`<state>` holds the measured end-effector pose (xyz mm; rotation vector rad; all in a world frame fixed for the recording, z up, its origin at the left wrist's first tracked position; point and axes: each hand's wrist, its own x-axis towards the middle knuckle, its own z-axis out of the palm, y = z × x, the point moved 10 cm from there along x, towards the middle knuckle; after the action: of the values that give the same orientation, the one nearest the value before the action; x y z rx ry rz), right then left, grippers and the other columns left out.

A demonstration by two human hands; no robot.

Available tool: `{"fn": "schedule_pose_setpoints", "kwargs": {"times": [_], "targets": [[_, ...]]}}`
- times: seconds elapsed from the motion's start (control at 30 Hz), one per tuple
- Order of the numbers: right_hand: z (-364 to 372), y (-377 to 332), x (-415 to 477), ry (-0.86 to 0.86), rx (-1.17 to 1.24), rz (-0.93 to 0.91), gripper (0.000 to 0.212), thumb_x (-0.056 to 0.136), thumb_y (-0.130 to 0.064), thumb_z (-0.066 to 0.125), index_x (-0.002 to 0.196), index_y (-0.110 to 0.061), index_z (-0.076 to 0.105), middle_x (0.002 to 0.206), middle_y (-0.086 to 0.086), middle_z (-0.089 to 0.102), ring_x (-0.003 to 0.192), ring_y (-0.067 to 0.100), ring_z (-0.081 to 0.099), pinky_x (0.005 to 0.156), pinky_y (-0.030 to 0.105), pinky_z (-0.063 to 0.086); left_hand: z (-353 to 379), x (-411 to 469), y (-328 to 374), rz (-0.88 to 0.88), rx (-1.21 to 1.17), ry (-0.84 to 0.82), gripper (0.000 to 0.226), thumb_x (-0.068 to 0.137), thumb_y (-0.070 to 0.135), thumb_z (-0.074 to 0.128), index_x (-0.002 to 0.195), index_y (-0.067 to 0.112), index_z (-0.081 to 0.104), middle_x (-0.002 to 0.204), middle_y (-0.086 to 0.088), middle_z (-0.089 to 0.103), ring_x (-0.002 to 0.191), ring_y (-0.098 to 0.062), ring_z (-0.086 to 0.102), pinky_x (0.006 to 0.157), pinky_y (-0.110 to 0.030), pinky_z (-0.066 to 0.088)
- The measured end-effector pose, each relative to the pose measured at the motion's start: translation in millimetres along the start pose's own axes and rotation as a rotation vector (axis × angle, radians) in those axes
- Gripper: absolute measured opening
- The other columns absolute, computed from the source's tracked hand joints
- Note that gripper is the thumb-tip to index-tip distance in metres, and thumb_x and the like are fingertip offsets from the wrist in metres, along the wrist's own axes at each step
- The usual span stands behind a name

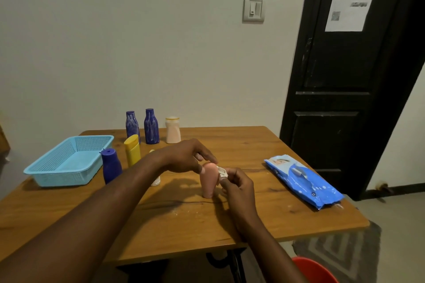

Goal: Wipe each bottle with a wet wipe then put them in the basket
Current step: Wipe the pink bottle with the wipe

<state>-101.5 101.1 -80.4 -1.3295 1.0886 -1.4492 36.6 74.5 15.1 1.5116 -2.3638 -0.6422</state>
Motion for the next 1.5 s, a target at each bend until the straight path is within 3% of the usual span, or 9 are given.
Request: {"fn": "schedule_pose_setpoints", "kwargs": {"times": [0.2, 0.4, 0.53, 0.63, 0.77, 0.93, 1.13, 1.3, 1.5], "targets": [[-1, 2, -7, 0.005, -0.011, -0.023, 0.020, 0.095, -0.010, 0.066, 0.104, -0.026, 0.075, 0.100, -0.005, 0.075, 0.100, 0.012, 0.069, 0.091, 0.043, 0.059, -4, -4, -7, -0.002, -0.029, 0.214, 0.035, 0.086, 0.004, 0.073, 0.118, 0.019, 0.073, 0.128, 0.004, 0.068, 0.112, -0.007, 0.058, 0.075, -0.008, 0.037], [6, -7, -16, -0.029, -0.094, -0.116, 0.019, 0.097, -0.018, 0.068, 0.110, -0.029, 0.076, 0.104, -0.014, 0.076, 0.102, 0.004, 0.067, 0.088, 0.028, 0.056, 4, -22, -34, -0.174, -0.256, 0.511, 0.028, 0.088, 0.013, 0.071, 0.115, 0.017, 0.076, 0.122, -0.001, 0.071, 0.099, -0.006, 0.059, 0.079, -0.016, 0.045], [9, -2, -15, -0.029, -0.124, -0.106, 0.018, 0.096, -0.025, 0.068, 0.111, -0.030, 0.077, 0.113, -0.014, 0.073, 0.110, 0.001, 0.064, 0.094, 0.036, 0.057, 23, -28, -39, -0.189, -0.395, 0.463, 0.030, 0.088, 0.022, 0.072, 0.119, 0.022, 0.074, 0.121, 0.006, 0.071, 0.105, -0.007, 0.062, 0.086, -0.025, 0.049], [10, -2, -15, -0.027, -0.128, -0.103, 0.019, 0.095, -0.024, 0.069, 0.111, -0.032, 0.077, 0.117, -0.014, 0.067, 0.112, -0.002, 0.060, 0.096, 0.036, 0.056, 28, -28, -41, -0.167, -0.461, 0.448, 0.039, 0.088, 0.028, 0.074, 0.127, 0.026, 0.068, 0.117, 0.011, 0.069, 0.110, -0.011, 0.064, 0.080, -0.022, 0.051], [15, -8, -16, -0.051, -0.107, -0.141, 0.019, 0.096, -0.021, 0.069, 0.110, -0.030, 0.077, 0.118, -0.015, 0.066, 0.114, -0.002, 0.059, 0.093, 0.030, 0.056, 26, -25, -47, -0.170, -0.464, 0.407, 0.054, 0.091, 0.028, 0.070, 0.143, 0.033, 0.054, 0.135, 0.002, 0.060, 0.112, -0.015, 0.058, 0.074, -0.025, 0.058], [17, -11, -15, -0.044, -0.099, -0.168, 0.019, 0.098, -0.022, 0.066, 0.113, -0.027, 0.076, 0.120, -0.016, 0.068, 0.115, -0.003, 0.060, 0.088, 0.021, 0.052, 25, -20, -47, -0.120, -0.500, 0.334, 0.045, 0.092, 0.020, 0.070, 0.134, 0.034, 0.062, 0.142, 0.001, 0.056, 0.112, -0.015, 0.061, 0.068, -0.031, 0.063], [21, -21, -6, -0.022, -0.010, -0.151, 0.021, 0.100, -0.034, 0.063, 0.116, -0.029, 0.076, 0.114, -0.012, 0.072, 0.111, 0.004, 0.065, 0.091, 0.031, 0.057, 25, -18, -43, -0.065, -0.571, 0.274, 0.034, 0.091, 0.031, 0.072, 0.125, 0.031, 0.070, 0.143, 0.007, 0.057, 0.123, -0.020, 0.057, 0.074, -0.039, 0.064], [20, -26, 13, 0.083, 0.025, -0.138, 0.021, 0.098, -0.022, 0.067, 0.117, -0.024, 0.076, 0.108, -0.010, 0.074, 0.105, 0.001, 0.067, 0.089, 0.026, 0.059, 24, -18, -41, -0.042, -0.609, 0.270, 0.022, 0.097, 0.039, 0.060, 0.105, 0.030, 0.079, 0.135, 0.013, 0.064, 0.123, -0.014, 0.058, 0.090, -0.045, 0.059], [24, -15, 13, 0.114, 0.087, -0.064, 0.017, 0.098, -0.016, 0.067, 0.108, -0.022, 0.079, 0.099, -0.010, 0.078, 0.097, 0.006, 0.072, 0.085, 0.028, 0.061, 21, -17, -52, -0.052, -0.594, 0.376, 0.019, 0.096, 0.037, 0.063, 0.104, 0.030, 0.079, 0.128, 0.013, 0.067, 0.115, -0.013, 0.061, 0.088, -0.042, 0.060]]}}
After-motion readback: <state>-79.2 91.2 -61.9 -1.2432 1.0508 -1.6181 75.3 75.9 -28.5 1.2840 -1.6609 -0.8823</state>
